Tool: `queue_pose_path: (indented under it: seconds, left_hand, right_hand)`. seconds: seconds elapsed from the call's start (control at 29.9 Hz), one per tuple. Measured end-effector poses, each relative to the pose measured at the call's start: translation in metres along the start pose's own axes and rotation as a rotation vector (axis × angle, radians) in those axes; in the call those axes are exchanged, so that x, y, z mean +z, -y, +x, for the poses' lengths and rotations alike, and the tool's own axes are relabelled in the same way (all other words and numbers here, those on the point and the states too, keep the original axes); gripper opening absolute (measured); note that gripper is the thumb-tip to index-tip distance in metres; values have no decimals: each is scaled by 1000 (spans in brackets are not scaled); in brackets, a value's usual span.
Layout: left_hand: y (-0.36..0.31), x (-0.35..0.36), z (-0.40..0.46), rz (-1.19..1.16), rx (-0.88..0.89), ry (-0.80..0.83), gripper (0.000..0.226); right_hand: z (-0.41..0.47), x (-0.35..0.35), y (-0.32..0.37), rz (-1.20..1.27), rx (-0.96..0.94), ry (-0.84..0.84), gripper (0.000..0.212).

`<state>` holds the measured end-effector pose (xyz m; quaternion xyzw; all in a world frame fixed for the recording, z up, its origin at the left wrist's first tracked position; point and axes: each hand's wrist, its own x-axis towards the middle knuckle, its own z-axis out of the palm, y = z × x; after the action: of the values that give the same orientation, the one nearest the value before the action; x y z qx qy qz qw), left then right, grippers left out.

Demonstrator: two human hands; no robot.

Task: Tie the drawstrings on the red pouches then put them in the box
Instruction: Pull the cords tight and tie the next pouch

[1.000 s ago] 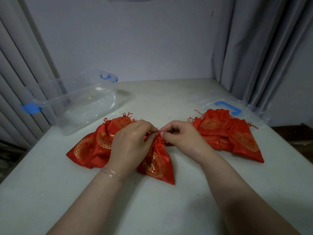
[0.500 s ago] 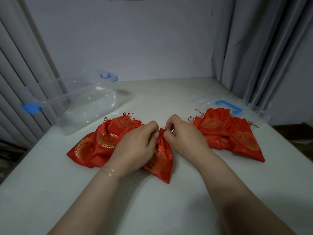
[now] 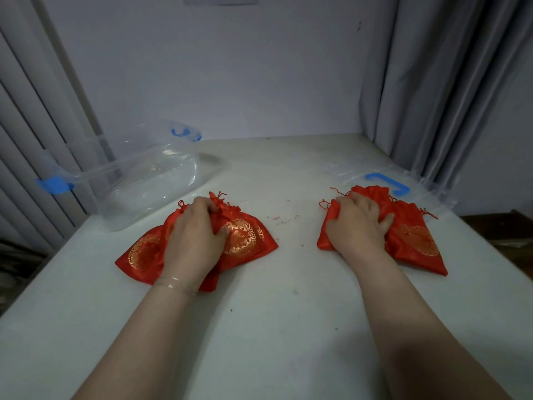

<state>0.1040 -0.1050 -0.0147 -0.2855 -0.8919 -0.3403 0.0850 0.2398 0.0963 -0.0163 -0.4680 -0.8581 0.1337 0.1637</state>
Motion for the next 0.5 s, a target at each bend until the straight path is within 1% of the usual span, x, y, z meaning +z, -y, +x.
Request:
queue_pose_path:
  seconds: [0.07,0.1,0.13,0.2,0.27,0.33,0.37,0.43,0.5]
  left_hand:
    - [5,3,-1,213,51,-33,49]
    - [5,4,-1,254,85,-71,51]
    - [3,4,-2,240,135,-121,50]
    - [-6,2,-4,100,260,-211,36]
    - [-16,0,-7,-92,354,-190,18]
    - [-26,2,-13,-323,375,-84,7]
    - [-30,2,-16,-450,341,-10,7]
    - [-39,3,-21,-692,189,168,13]
    - [-43,7,-20,-896,-46,369,28]
  right_hand:
    - [2,4,-2,-54,53,93,51]
    - [4,5,-3,-62,76,116,51]
    - [5,6,-3,-67,94,121,51]
    - [9,8,-5,-76,114,99,48]
    - [13,8,-8,-50,125,66,42]
    - [13,7,-10,-3,122,17,35]
    - [13,7,-10,26,107,-18,32]
    - [12,7,-9,107,43,-118,27]
    - [12,10,-4,266,-116,-237,21]
